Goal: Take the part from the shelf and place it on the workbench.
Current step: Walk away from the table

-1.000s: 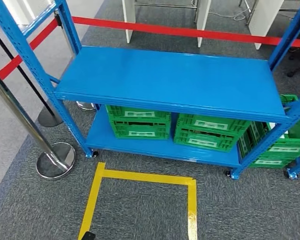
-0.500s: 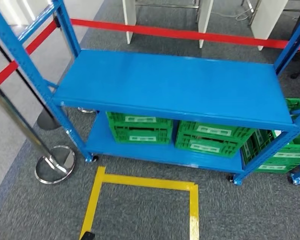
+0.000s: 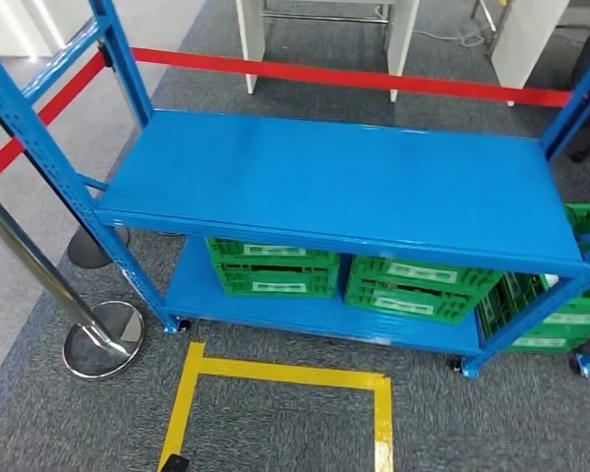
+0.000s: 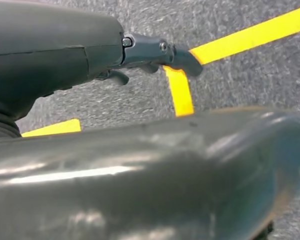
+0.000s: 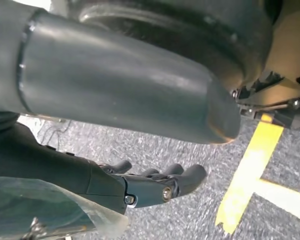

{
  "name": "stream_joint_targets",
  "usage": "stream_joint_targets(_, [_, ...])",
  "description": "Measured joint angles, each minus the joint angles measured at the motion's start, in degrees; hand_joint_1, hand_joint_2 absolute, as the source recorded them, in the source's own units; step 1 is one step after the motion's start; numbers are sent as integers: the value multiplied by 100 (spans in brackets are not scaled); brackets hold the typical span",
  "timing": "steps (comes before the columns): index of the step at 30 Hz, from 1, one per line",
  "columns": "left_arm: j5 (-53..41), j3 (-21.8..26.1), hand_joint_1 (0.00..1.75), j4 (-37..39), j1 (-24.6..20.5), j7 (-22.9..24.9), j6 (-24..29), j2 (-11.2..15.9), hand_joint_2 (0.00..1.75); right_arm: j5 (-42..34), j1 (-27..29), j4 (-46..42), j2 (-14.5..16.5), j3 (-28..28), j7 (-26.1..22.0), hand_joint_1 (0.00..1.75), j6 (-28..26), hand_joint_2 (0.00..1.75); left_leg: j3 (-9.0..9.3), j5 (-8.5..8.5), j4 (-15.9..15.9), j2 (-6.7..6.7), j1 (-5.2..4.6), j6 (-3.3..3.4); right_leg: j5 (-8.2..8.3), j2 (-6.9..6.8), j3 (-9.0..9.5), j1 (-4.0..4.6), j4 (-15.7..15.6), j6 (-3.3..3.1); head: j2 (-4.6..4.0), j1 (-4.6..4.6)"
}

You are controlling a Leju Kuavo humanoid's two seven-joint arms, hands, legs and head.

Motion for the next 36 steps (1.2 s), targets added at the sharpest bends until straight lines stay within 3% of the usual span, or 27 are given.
stream_joint_targets(3, [-1,0,0,0,13,-1,2,5,0,0,-11,-2,1,0,-1,0,-1,0,105,-19,-122,-7,29,117,-116,-17,-5,-6,104,77,2,31])
stream_joint_targets(4, [-2,0,0,0,9,-1,2,5,0,-1,-13,-2,1,0,-2,0,-1,0,149,-29,-154,-5,39,153,-235,-15,-133,-5,354,88,2,44])
stream_joint_targets(6, [-4,0,0,0,-3,-1,1,0,0,-2,-6,-2,1,0,-2,0,-1,0,199,-77,-167,-2,21,207,-512,-12,-622,1,1139,98,2,65])
stream_joint_targets(7, [-4,0,0,0,-3,-1,-1,-4,0,-2,2,-2,1,0,-2,0,0,0,229,-108,-166,-4,11,223,-565,-13,-870,1,1470,99,2,67])
stream_joint_targets(8, [-5,0,0,0,2,-1,-2,-6,0,-2,10,-2,1,0,-2,0,1,0,269,-143,-166,-8,2,231,-505,-13,-1043,3,1630,96,2,68])
stream_joint_targets(9, [-5,0,0,0,8,-1,-2,-7,0,-2,17,-2,1,0,-2,0,1,0,327,-187,-166,-14,-5,231,-306,-13,-1104,4,1555,85,2,68])
stream_joint_targets(11, [-5,0,0,0,18,-1,-2,-9,0,-2,21,-2,1,0,-2,0,1,0,460,-288,-169,-23,-16,217,261,-13,-961,13,919,36,2,69])
stream_joint_targets(12, [-6,0,0,0,14,-1,-2,-13,0,-2,20,-2,-2,0,-2,0,2,0,516,-342,-169,-23,-29,198,459,-15,-841,27,594,9,2,68])
stream_joint_targets(13, [-7,0,0,0,7,-1,-2,-16,0,-2,15,-1,-4,0,-2,0,2,0,550,-385,-170,-24,-36,171,545,-18,-731,39,365,-18,2,67])
stream_joint_targets(15, [-13,0,0,0,-10,-1,-2,-26,0,-2,6,-2,-9,0,-2,0,3,0,587,-436,-194,-17,-39,108,506,-11,-621,67,218,-58,2,46])
stream_joint_targets(18, [-28,-1,0,0,-28,-3,-2,-29,0,-4,14,-4,-6,-2,-11,0,3,0,630,-520,-152,-7,-29,8,476,-6,-512,36,91,-129,2,21])
stream_joint_targets(20, [-34,-2,0,0,-34,-5,-2,-26,0,-4,11,-4,-3,-2,-28,0,3,0,397,-747,349,-4,-11,-66,446,-21,-412,8,30,-176,2,3])
stream_joint_targets(22, [-35,-2,0,0,-27,-5,-2,-22,0,-3,4,-4,-3,-2,-41,0,3,0,-67,-994,1126,-3,19,-122,384,-26,-340,5,23,-195,2,-8])
stream_joint_targets(23, [-35,-3,0,0,-17,-5,-2,-19,0,-3,8,-4,-3,-2,-44,0,3,0,-252,-992,1363,-3,36,-139,347,-22,-297,2,23,-193,2,-10])
stream_joint_targets(24, [-35,-3,0,0,-7,-5,-2,-15,0,-3,15,-4,-3,-2,-45,0,3,0,-348,-868,1398,-3,50,-150,307,-15,-243,-3,23,-185,2,-9])
stream_joint_targets(25, [-35,-4,0,0,1,-5,-2,-11,0,-4,20,-4,-3,-2,-46,0,3,0,-343,-637,1221,-3,62,-155,263,-7,-180,-12,23,-169,2,-9])
stream_joint_targets(27, [-35,-6,0,0,2,-5,-2,-4,0,-4,22,-4,-4,-2,-49,0,3,0,-146,-127,545,1,66,-149,166,7,-62,-27,19,-109,2,-10])
stream_joint_targets(28, [-35,-7,0,0,-2,-5,-3,-2,0,-4,17,-4,-4,-2,-51,0,3,0,-26,-10,242,3,55,-126,116,14,-29,-26,19,-68,2,-20])
stream_joint_targets(29, [-35,-8,0,0,-7,-4,-8,-2,0,-4,9,-4,-4,-2,-52,0,3,0,54,20,63,4,39,-87,80,13,-11,-21,9,-30,1,-18])
stream_joint_targets(33, [-30,-11,0,0,3,-1,-19,6,0,-4,-8,-5,-3,-2,-52,0,2,0,156,-67,-85,-7,35,94,3,-11,21,-19,-9,83,0,22])
stream_joint_targets(34, [-29,-11,0,0,2,-1,-20,8,0,-4,-10,-6,-3,-2,-54,0,1,0,180,-70,-112,-7,45,132,-82,-12,-54,-17,149,99,0,36])
stream_joint_targets(36, [-31,-14,0,0,-8,-1,-22,3,0,-5,-9,-7,-3,-2,-55,0,1,0,216,-98,-134,-3,45,196,-366,-12,-456,-7,837,112,0,61])
